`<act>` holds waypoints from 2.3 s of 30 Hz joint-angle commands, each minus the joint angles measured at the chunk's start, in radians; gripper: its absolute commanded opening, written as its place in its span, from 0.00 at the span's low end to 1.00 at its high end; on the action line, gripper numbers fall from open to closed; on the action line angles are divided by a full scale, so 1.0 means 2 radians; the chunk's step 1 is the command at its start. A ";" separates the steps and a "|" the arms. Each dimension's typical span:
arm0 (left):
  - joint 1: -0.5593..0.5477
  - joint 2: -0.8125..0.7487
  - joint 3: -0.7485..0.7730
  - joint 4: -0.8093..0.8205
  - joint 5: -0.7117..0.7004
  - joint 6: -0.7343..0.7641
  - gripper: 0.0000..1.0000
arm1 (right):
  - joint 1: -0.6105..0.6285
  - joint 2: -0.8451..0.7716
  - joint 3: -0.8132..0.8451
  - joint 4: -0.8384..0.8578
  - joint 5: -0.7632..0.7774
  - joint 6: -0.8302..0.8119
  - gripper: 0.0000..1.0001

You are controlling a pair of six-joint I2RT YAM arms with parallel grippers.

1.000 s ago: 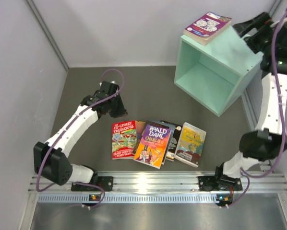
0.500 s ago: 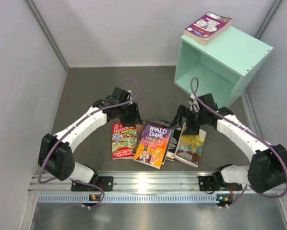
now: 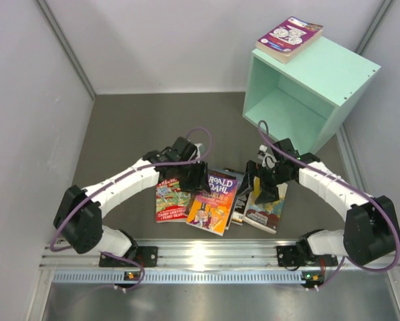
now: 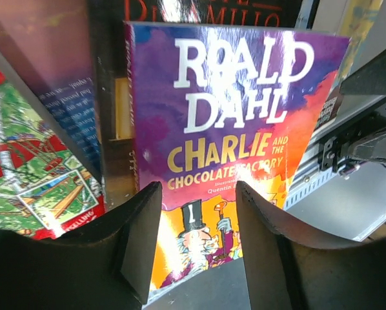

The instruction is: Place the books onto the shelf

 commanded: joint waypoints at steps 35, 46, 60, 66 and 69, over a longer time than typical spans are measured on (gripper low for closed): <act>-0.038 0.004 0.004 -0.034 -0.145 -0.053 0.49 | 0.060 0.071 0.021 0.162 -0.040 0.069 1.00; -0.039 0.018 -0.017 0.000 -0.112 -0.072 0.47 | 0.063 0.091 0.010 0.194 -0.050 0.083 1.00; -0.050 0.026 -0.020 0.054 -0.069 -0.119 0.47 | 0.069 0.082 -0.019 0.217 -0.056 0.087 0.69; -0.057 0.038 -0.015 0.069 -0.057 -0.124 0.46 | 0.069 0.073 -0.030 0.217 -0.054 0.088 0.38; -0.057 0.039 -0.015 0.068 -0.058 -0.124 0.45 | 0.069 0.060 -0.029 0.199 -0.050 0.083 0.34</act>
